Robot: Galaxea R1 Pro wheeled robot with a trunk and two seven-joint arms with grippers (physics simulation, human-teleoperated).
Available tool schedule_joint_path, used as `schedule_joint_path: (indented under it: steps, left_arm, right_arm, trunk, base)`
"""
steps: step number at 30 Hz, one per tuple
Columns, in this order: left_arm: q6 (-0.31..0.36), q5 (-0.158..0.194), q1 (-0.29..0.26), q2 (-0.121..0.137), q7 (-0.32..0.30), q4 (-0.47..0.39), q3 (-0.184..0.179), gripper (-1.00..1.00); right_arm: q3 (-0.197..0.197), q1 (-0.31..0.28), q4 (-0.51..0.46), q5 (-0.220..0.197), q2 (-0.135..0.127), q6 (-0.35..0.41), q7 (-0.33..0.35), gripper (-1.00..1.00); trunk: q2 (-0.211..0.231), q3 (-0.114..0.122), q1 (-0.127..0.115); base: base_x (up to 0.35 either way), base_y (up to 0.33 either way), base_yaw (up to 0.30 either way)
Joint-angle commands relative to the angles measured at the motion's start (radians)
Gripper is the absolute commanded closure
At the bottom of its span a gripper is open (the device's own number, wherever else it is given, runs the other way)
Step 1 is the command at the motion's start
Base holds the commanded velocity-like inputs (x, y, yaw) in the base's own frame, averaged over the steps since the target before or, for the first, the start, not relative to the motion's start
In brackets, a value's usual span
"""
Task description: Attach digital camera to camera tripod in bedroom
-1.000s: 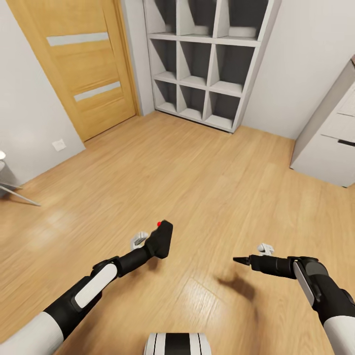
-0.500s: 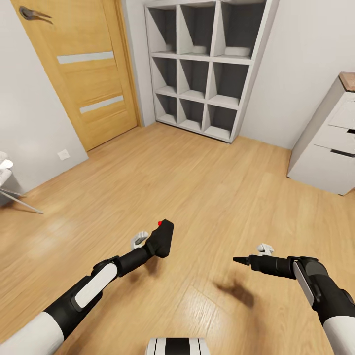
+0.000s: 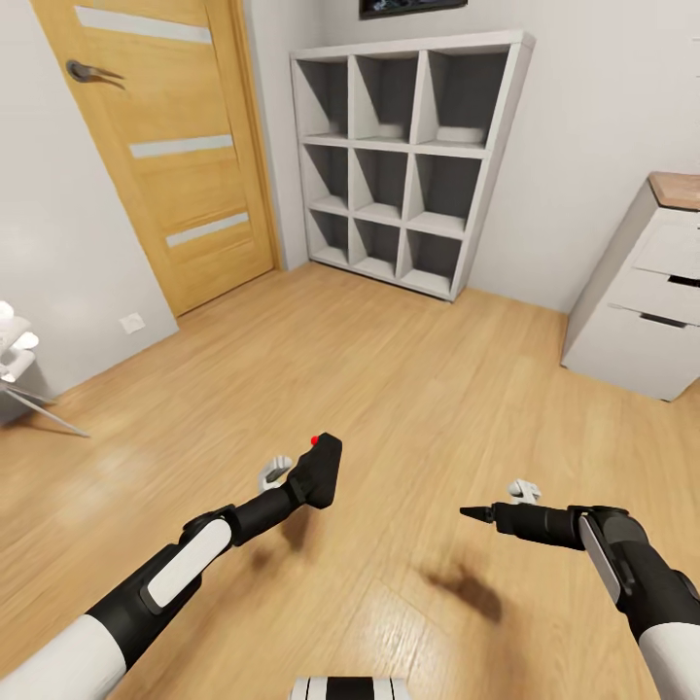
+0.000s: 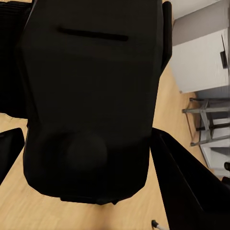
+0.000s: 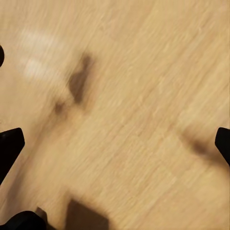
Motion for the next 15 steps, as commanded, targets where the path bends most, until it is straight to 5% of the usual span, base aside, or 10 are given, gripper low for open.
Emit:
schedule_joint_path:
  steps: [1,9,11,12,15]
  left_arm:
    - [0.002,0.006,-0.001,0.001,-0.002,0.000,-0.002,1.00]
    - [-0.002,0.003,-0.001,-0.004,0.028,-0.001,-0.004,1.00]
    - [-0.005,0.002,-0.001,-0.007,0.068,-0.001,-0.004,1.00]
    - [-0.022,0.003,-0.001,-0.014,0.175,-0.008,-0.004,1.00]
    - [-0.038,0.003,-0.001,-0.024,0.224,-0.019,-0.004,1.00]
  right_arm:
    - [-0.001,0.000,0.000,-0.007,0.000,0.008,-0.002,-1.00]
    - [0.000,0.000,0.000,-0.009,0.000,0.008,-0.002,-1.00]
    - [0.000,0.000,0.000,-0.009,0.000,0.008,-0.002,-1.00]
    - [0.000,0.000,0.000,-0.009,0.001,0.008,-0.002,-1.00]
    - [0.000,0.000,0.000,-0.009,0.001,0.008,-0.002,-1.00]
  trunk:
    - [0.000,0.003,-0.001]
    - [0.002,0.034,-0.004]
    - [0.002,0.042,-0.005]
    - [0.003,0.046,-0.006]
    - [0.003,0.057,-0.007]
  base:
    - [0.000,0.000,0.000]
    - [0.000,0.000,0.000]
    - [0.000,0.000,0.000]
    - [0.000,0.000,0.000]
    - [0.000,0.000,0.000]
